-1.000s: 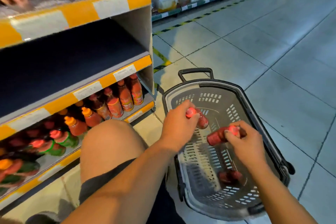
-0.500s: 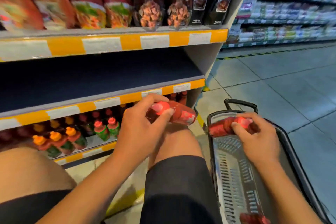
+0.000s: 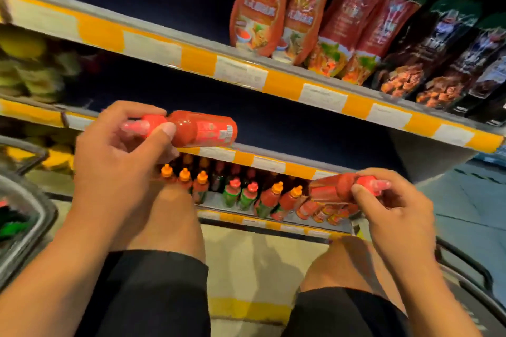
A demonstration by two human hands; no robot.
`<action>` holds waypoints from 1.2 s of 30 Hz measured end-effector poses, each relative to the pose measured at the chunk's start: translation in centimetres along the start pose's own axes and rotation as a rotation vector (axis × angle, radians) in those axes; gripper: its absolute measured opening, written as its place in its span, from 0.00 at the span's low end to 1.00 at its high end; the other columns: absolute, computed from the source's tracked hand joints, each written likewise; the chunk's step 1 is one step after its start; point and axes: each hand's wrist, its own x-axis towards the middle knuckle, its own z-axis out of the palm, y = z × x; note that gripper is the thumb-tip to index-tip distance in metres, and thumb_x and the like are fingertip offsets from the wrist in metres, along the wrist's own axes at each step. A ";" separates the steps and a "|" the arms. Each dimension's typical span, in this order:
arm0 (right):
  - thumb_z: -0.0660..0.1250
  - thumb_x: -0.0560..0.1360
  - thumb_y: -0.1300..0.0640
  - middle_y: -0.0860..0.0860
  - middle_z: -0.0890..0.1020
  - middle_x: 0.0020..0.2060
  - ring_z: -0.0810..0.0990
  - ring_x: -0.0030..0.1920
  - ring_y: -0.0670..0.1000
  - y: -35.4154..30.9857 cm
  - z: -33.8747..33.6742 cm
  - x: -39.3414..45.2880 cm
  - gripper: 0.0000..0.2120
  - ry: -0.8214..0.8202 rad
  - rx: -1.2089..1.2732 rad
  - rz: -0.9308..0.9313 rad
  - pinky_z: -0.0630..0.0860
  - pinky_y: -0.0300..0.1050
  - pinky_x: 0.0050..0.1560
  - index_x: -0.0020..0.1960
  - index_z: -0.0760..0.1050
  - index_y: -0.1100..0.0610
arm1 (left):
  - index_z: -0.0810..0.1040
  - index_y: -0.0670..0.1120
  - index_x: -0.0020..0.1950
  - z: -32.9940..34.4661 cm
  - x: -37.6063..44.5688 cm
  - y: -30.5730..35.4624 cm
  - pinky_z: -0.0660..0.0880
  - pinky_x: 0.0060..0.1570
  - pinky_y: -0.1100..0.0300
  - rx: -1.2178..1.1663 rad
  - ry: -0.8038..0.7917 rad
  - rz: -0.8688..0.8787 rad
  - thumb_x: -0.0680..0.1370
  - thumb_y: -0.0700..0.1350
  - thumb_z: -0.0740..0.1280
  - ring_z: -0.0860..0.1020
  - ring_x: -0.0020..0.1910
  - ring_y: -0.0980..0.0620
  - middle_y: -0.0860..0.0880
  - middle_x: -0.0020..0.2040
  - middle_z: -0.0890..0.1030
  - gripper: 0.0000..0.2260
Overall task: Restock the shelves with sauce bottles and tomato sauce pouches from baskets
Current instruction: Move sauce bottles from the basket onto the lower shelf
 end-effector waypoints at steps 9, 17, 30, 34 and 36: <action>0.74 0.76 0.62 0.45 0.86 0.47 0.85 0.46 0.50 -5.5 10.6 2.0 0.13 -0.336 0.102 -0.121 0.80 0.46 0.47 0.55 0.84 0.45 | 0.80 0.51 0.51 -9.3 1.5 -7.9 0.85 0.43 0.41 0.146 0.254 -0.155 0.78 0.46 0.76 0.86 0.41 0.44 0.46 0.43 0.84 0.06; 0.75 0.76 0.60 0.35 0.84 0.51 0.83 0.50 0.40 -8.4 21.2 2.9 0.14 -0.664 0.049 -0.248 0.75 0.27 0.46 0.56 0.83 0.43 | 0.81 0.55 0.50 -12.0 -1.1 -14.2 0.81 0.41 0.51 0.397 0.265 -0.278 0.75 0.49 0.77 0.81 0.40 0.57 0.56 0.39 0.83 0.08; 0.73 0.78 0.62 0.43 0.85 0.58 0.82 0.62 0.45 -4.7 35.2 3.5 0.17 -1.062 0.097 -0.157 0.78 0.54 0.65 0.62 0.83 0.45 | 0.81 0.57 0.56 -10.0 -1.7 -25.3 0.78 0.50 0.49 0.544 0.210 -0.401 0.78 0.49 0.73 0.78 0.48 0.53 0.57 0.48 0.82 0.08; 0.72 0.79 0.60 0.45 0.85 0.58 0.82 0.62 0.50 -2.7 38.5 2.6 0.17 -1.128 0.090 -0.143 0.78 0.60 0.64 0.64 0.81 0.45 | 0.81 0.56 0.53 -8.8 0.0 -27.6 0.78 0.49 0.49 0.452 0.268 -0.475 0.78 0.46 0.72 0.79 0.46 0.54 0.57 0.46 0.82 0.06; 0.72 0.78 0.59 0.44 0.85 0.58 0.82 0.61 0.48 -1.8 40.1 2.2 0.17 -1.116 0.036 -0.189 0.79 0.58 0.62 0.64 0.81 0.45 | 0.81 0.56 0.53 -8.5 1.0 -29.1 0.79 0.51 0.48 0.418 0.301 -0.513 0.78 0.46 0.71 0.80 0.48 0.53 0.56 0.48 0.82 0.06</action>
